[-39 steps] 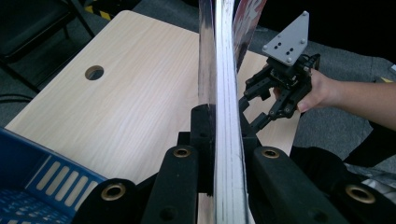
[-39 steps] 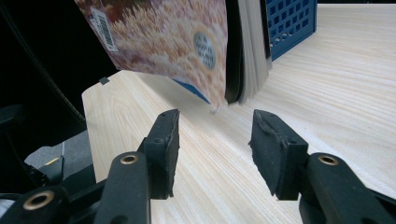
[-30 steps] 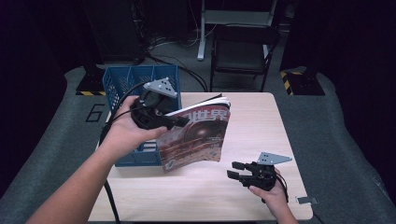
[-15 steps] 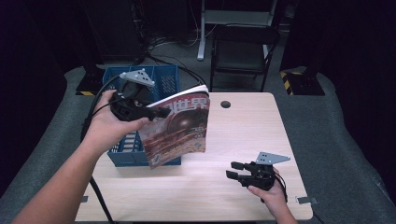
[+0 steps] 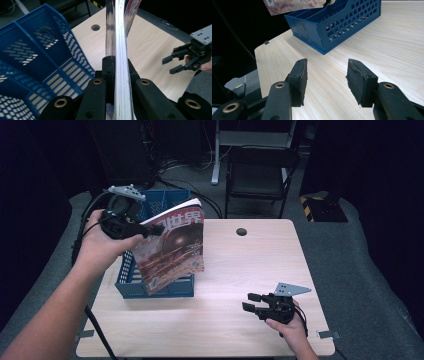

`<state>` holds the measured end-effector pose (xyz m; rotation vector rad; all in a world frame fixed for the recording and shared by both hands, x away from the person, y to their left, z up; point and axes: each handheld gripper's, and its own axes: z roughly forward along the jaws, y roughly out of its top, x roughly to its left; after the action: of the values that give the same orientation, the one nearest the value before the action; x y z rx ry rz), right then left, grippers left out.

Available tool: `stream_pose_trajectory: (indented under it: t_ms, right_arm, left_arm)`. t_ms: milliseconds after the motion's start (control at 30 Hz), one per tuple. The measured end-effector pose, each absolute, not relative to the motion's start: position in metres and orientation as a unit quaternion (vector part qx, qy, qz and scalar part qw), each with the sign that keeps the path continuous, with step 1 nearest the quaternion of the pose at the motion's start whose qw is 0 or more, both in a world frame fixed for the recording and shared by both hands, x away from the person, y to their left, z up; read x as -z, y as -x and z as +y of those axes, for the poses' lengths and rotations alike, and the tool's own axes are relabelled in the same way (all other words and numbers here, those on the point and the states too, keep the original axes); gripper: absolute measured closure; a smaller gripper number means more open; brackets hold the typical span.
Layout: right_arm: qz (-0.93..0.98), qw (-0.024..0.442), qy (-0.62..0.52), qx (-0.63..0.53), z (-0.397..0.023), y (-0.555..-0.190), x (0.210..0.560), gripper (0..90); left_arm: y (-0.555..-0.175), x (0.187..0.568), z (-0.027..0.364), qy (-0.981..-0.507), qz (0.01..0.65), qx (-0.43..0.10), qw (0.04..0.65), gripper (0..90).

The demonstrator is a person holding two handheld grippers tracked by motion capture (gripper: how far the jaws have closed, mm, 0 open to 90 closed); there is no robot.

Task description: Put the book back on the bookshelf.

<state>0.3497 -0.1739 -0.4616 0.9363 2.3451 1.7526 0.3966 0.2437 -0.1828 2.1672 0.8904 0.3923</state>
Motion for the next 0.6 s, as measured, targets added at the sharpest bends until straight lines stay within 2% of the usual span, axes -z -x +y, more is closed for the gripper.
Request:
stream_pose_trajectory:
  t_ms: [600]
  right_arm:
    - [0.762, 0.036, -0.307, -0.568, -0.173, -0.35, 0.462, 50.4]
  left_arm:
    - [-0.413, 0.184, 0.294, -0.812, 0.424, -0.176, 0.361, 84.0]
